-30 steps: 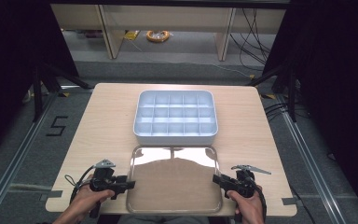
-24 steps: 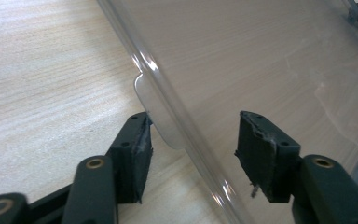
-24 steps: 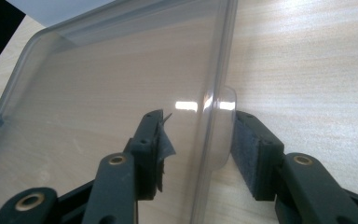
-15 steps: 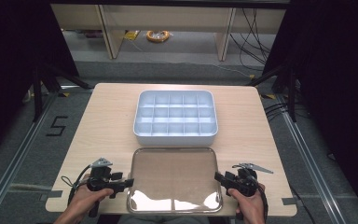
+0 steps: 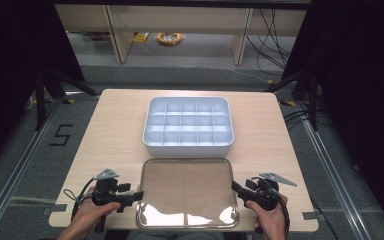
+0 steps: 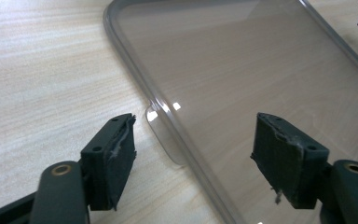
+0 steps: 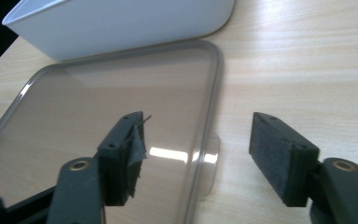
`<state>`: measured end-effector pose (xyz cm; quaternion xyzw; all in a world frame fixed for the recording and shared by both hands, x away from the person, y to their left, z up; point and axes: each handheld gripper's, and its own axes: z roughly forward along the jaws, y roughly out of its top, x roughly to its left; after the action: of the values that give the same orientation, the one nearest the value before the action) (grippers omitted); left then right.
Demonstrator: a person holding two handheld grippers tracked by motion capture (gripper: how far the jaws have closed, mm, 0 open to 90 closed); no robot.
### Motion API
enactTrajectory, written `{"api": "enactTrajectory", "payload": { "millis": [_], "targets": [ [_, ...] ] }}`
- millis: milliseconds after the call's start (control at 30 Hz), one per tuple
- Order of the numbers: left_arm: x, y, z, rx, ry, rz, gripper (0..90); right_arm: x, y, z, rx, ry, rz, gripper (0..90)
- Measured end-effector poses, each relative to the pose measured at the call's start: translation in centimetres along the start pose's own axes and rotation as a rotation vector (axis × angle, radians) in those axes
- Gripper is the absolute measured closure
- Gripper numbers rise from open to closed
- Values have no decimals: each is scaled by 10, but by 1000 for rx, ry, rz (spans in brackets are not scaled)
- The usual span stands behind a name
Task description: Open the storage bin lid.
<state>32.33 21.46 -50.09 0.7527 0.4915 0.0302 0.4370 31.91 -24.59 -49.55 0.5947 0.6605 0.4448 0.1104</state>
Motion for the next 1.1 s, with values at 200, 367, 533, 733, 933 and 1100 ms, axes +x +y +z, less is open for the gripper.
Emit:
{"api": "enactTrajectory", "payload": {
  "millis": [200, 367, 533, 733, 933, 1100],
  "targets": [
    [3, 1, -3, -32, -8, 26, 234, -1, 2, -3, -37, 10, -7, 291],
    [1, 0, -4, -50, -15, 32, 203, 3, 5, -9, -79, 38, -51, 228],
    [4, -2, -7, -43, -13, 44, 193, 7, 4, -15, -119, 49, -49, 221],
    [2, -5, -11, -55, -15, 50, 191, 6, -2, -23, -104, 43, -41, 217],
    [1, -9, -15, -45, 3, 58, 190, 3, -9, -28, -97, 26, -101, 222],
    [0, -13, -18, -36, 9, 50, 191, 5, -16, -32, -77, 2, -137, 221]
  ]
}}
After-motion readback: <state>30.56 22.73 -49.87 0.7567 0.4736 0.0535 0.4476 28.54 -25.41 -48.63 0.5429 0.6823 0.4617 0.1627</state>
